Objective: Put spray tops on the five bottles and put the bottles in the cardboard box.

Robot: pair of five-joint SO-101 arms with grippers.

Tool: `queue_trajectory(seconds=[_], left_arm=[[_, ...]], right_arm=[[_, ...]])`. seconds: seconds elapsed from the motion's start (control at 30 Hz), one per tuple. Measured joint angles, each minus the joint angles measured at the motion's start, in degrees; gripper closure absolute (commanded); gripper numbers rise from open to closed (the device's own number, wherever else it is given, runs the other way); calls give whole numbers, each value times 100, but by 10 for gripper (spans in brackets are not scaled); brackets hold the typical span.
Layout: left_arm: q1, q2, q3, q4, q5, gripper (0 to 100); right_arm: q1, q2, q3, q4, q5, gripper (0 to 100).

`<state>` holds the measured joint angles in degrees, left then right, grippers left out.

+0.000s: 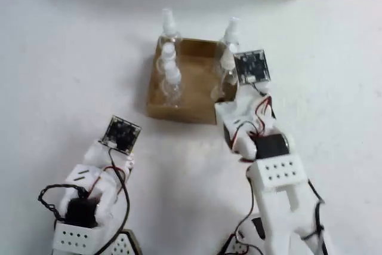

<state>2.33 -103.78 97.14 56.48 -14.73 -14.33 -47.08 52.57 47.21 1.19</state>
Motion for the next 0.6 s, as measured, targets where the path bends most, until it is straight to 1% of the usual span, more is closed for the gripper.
queue_trajectory(seconds=[0.1, 0.17, 0.3, 0.4, 0.43, 0.5, 0.6], left_arm=[[0, 0, 0, 0, 0, 976], [0, 0, 0, 0, 0, 976], [0, 0, 0, 0, 0, 976], [0, 0, 0, 0, 0, 976], [0, 0, 0, 0, 0, 976], [0, 0, 0, 0, 0, 976], [0, 0, 0, 0, 0, 976]], right_arm=[[0, -563, 158, 835, 0, 684], [0, -949, 316, 1301, 0, 712], [9, -1793, 668, 1899, 0, 863], [281, -2479, 897, 1908, 0, 981], [440, -2699, 993, 1846, 0, 987], [668, -3130, 1257, 1653, 0, 963], [888, -3657, 1837, 1442, 202, 978]])
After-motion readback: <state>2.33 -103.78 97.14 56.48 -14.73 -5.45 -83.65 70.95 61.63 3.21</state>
